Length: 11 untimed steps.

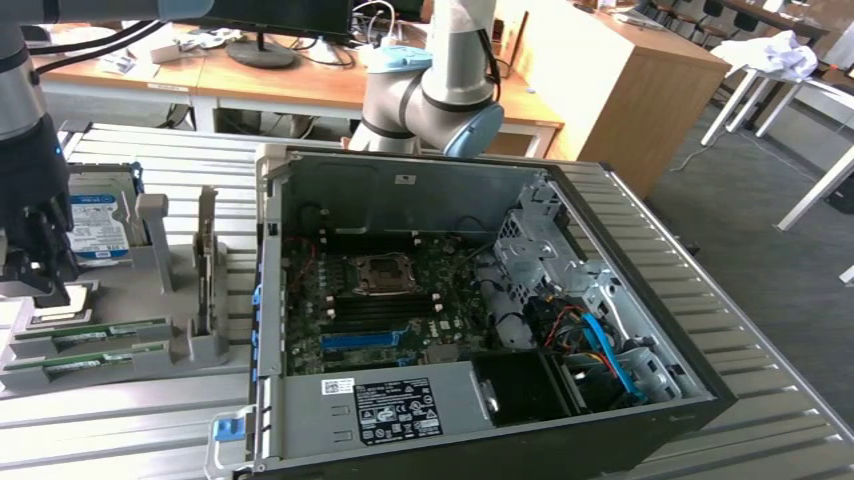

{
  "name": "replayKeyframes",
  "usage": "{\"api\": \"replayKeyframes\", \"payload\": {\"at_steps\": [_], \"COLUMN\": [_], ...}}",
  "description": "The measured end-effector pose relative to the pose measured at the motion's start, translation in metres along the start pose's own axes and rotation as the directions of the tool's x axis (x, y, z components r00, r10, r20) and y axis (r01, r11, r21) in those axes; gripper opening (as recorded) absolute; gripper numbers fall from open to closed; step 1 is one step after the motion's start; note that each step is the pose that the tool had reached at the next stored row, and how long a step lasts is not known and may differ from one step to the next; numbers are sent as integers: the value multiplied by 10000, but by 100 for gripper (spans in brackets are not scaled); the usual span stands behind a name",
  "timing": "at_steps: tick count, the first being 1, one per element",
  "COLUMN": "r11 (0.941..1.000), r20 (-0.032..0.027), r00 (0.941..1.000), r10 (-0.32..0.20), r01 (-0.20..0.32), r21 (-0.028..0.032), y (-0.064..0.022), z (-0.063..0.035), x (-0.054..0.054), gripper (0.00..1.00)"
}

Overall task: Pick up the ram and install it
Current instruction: 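Pick up the ram and move it above insertion slot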

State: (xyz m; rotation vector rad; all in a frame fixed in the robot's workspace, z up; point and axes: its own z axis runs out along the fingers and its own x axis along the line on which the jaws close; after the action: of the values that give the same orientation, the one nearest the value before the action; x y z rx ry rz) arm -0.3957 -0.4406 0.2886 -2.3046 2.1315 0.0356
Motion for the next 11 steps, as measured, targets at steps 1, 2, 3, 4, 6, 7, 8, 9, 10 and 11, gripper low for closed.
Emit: {"api": "replayKeyframes", "payload": {"at_steps": [1, 2, 3, 4, 6, 7, 8, 9, 10, 11], "r11": [10000, 10000, 10000, 10000, 10000, 10000, 10000, 10000, 10000, 10000], "r20": [0, 0, 0, 0, 0, -1, 0, 0, -1, 0], "r00": [10000, 10000, 10000, 10000, 10000, 10000, 10000, 10000, 10000, 10000], "r10": [-1, 0, -1, 0, 0, 0, 0, 0, 0, 0], "r01": [1, 0, 1, 0, 0, 0, 0, 0, 0, 0], "r21": [0, -1, 0, -1, -1, -1, 0, -1, -1, -1], "y": [0, 1, 2, 2, 3, 4, 4, 5, 5, 6], "z": [3, 5, 8, 11, 16, 19, 21, 24, 26, 29], "x": [1, 3, 4, 5, 8, 9, 10, 12, 13, 14], "gripper": [36, 36, 36, 36, 36, 36, 36, 36, 36, 36]}}
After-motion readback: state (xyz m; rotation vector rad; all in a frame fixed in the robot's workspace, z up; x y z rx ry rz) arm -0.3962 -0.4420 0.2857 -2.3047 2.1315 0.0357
